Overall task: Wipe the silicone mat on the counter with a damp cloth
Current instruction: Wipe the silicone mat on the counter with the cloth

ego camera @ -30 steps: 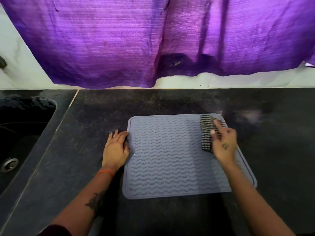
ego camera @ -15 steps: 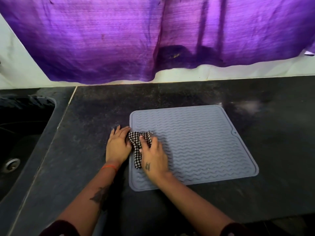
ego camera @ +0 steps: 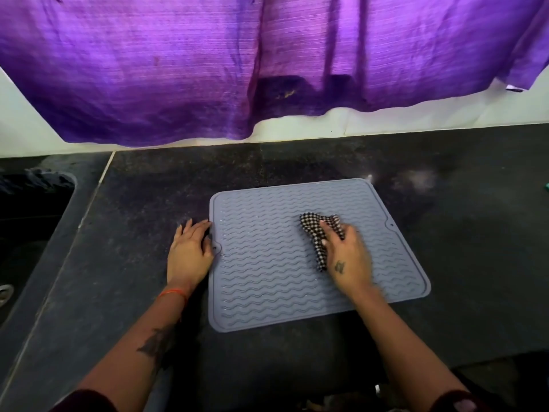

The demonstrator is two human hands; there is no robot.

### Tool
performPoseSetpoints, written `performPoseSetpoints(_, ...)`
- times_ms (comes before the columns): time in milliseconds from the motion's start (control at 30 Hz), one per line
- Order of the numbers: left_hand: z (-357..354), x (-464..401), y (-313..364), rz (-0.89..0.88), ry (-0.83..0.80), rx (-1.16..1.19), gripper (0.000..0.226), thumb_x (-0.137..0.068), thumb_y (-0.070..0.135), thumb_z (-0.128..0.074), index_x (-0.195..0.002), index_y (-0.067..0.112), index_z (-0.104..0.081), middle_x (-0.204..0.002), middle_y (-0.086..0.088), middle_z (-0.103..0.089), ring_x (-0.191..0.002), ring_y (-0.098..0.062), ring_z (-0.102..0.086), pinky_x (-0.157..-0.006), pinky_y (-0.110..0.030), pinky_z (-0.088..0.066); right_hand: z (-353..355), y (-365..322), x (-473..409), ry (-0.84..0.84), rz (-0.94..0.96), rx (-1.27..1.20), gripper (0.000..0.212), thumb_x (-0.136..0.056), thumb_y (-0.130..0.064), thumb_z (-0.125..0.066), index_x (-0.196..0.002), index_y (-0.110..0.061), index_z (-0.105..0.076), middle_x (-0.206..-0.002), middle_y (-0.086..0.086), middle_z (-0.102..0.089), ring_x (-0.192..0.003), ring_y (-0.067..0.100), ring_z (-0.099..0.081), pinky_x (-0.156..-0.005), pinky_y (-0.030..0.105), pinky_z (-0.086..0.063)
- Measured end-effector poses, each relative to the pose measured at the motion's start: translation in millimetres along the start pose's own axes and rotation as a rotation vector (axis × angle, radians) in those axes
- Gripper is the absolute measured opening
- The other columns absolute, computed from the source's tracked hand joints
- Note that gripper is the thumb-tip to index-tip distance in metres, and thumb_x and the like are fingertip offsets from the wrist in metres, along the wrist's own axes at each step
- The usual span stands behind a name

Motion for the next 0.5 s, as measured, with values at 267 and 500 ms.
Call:
performPoseSetpoints(267, 1, 2, 1, 0.015, -0.003, -0.024, 0.052, -0.081, 0.021, -0.036, -0.126, 0.006, -0.056, -0.132, -0.017, -0.055, -0.133, -0.036, -0.037, -0.117, -0.041, -0.016, 25, 89, -15, 0.024, -0.123, 0.042, 0.042, -0.093, -0.025, -0.047, -0.135, -0.023, -0.048, -0.127, 0.022, -0.042, -0.106, 0.039, -0.051, -0.089, 0.043, -0.046)
performPoseSetpoints(500, 3, 3, 5, 0.026, 0.0, -0.014, 0.053, -0.08, 0.022, -0.035, -0.126, 0.007, -0.056, -0.133, -0.017, -0.053, -0.135, -0.035, -0.034, -0.117, -0.038, -0.015, 48, 129, -21, 0.075, -0.236, 0.066, 0.04, -0.092, -0.02, -0.049, -0.132, -0.019, -0.051, -0.12, 0.025, -0.045, -0.097, 0.045, -0.053, -0.081, 0.05, -0.049)
Point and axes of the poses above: each hand's wrist, its own x-axis away from the middle knuckle, its own z-axis out of the back of the hand, y = z × x, the point moved 2 cm from there along -x, towards the middle knuckle
